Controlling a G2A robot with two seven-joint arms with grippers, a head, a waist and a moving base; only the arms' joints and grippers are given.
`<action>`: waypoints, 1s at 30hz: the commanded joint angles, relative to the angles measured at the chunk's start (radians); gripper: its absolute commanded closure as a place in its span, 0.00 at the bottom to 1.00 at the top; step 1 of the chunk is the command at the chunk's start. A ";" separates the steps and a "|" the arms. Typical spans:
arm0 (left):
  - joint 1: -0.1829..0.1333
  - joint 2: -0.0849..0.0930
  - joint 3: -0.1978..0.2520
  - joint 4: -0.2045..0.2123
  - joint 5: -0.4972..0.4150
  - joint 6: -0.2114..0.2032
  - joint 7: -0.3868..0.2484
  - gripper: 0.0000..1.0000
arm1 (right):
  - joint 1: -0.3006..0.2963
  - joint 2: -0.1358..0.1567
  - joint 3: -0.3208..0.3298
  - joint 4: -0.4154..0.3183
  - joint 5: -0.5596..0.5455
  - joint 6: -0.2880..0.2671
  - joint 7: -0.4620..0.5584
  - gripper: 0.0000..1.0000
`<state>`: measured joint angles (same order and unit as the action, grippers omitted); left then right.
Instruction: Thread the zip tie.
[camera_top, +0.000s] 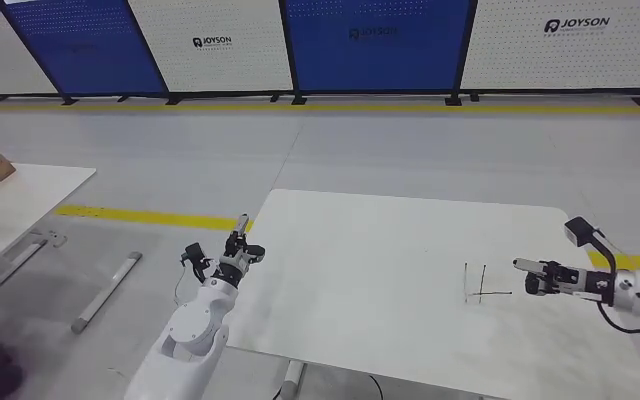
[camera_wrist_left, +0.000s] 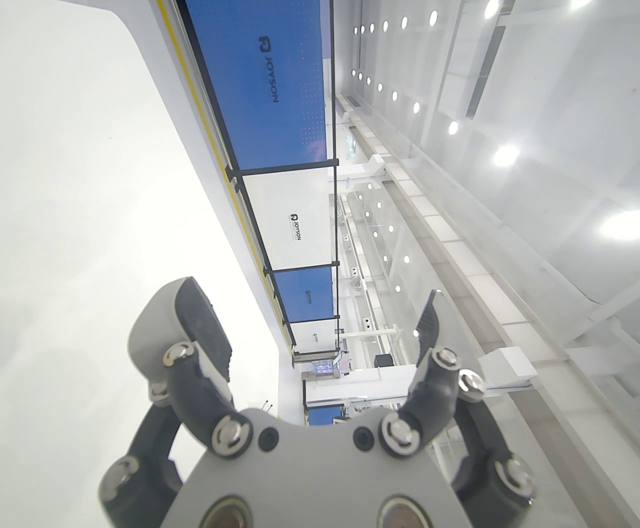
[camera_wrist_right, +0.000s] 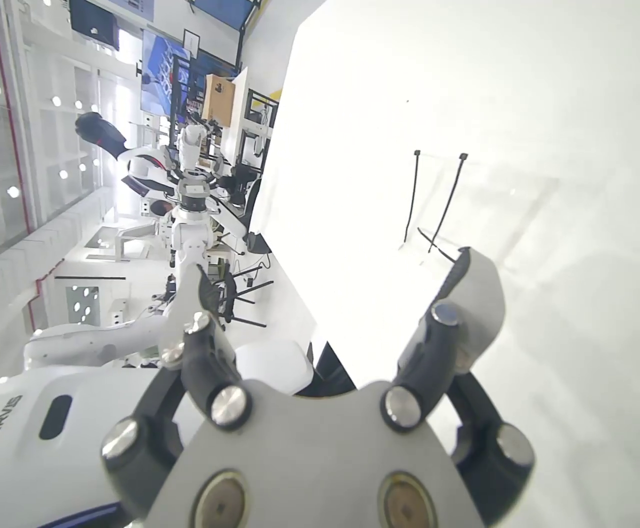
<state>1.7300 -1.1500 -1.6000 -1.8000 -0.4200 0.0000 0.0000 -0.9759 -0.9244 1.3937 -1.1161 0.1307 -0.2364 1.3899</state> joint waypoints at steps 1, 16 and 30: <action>0.000 0.000 0.000 0.000 0.000 0.000 0.000 0.00 | -0.001 0.000 0.002 -0.002 -0.001 0.000 0.000 0.00; 0.000 0.000 0.000 0.000 0.000 0.000 0.000 0.00 | 0.018 0.036 -0.132 0.025 0.085 -0.104 0.000 0.00; 0.000 0.000 0.000 0.000 0.000 0.000 0.000 0.00 | 0.215 0.062 -0.417 0.301 0.151 -0.103 0.000 0.00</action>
<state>1.7300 -1.1500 -1.6000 -1.8000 -0.4200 0.0000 0.0000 -0.7844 -0.8578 0.9989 -0.8422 0.2912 -0.3399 1.3900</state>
